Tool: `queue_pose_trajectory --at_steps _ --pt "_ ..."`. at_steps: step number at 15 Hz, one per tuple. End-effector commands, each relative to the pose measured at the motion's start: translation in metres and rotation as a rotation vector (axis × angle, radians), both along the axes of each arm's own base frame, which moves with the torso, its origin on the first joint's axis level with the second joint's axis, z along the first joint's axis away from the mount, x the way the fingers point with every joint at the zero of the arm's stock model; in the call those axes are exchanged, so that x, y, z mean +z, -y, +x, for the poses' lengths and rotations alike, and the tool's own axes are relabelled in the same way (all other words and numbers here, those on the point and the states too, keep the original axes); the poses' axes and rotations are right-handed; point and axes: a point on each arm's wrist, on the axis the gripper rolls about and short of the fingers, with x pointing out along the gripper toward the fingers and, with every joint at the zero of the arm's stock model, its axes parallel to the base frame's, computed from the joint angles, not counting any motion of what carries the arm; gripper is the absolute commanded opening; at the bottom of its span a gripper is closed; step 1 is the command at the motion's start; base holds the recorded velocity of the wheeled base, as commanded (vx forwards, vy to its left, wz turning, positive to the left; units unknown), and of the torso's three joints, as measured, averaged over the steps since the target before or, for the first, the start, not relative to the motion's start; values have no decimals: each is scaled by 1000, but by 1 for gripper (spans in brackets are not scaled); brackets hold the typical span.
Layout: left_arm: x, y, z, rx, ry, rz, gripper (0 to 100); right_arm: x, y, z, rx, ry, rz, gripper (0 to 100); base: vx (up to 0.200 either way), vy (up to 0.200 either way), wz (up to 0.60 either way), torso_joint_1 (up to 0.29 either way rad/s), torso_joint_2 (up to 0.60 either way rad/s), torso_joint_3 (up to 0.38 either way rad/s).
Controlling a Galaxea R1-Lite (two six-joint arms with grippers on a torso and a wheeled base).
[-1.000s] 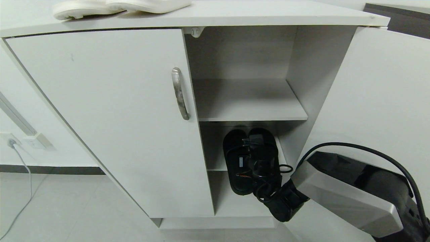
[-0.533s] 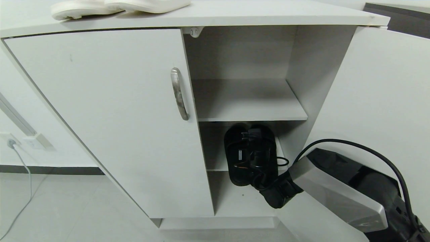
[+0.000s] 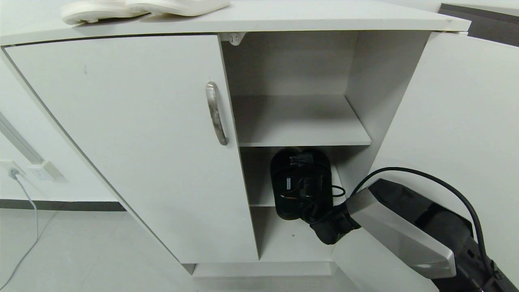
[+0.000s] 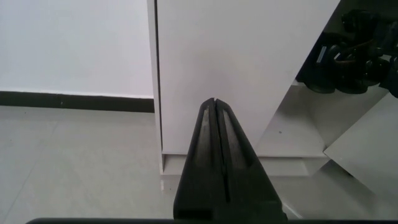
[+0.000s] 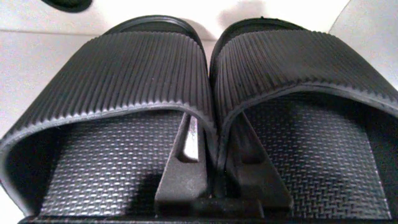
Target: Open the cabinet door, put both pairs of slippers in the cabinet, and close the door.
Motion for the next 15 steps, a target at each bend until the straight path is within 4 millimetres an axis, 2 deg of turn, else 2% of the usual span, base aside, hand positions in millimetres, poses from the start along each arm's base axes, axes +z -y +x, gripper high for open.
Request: queue_pose_trajectory --at_steps 1,9,11,14,15 --pt "0 0 0 1 -1 1 0 -2 0 0 0 -2 -1 0 0 0 0 0 0 0" --pt "0 0 0 1 -1 -1 0 -2 3 3 -8 -8 -6 0 0 0 0 0 0 0" --pt "0 0 0 1 -1 -1 0 -9 3 5 -11 -20 -15 0 0 0 0 0 0 0" --pt "0 0 0 1 -1 -1 0 -10 4 5 -12 -21 -16 0 0 0 0 0 0 0" --pt "0 0 0 1 -1 -1 0 -10 3 5 -11 -21 -16 100 0 0 0 0 0 0"
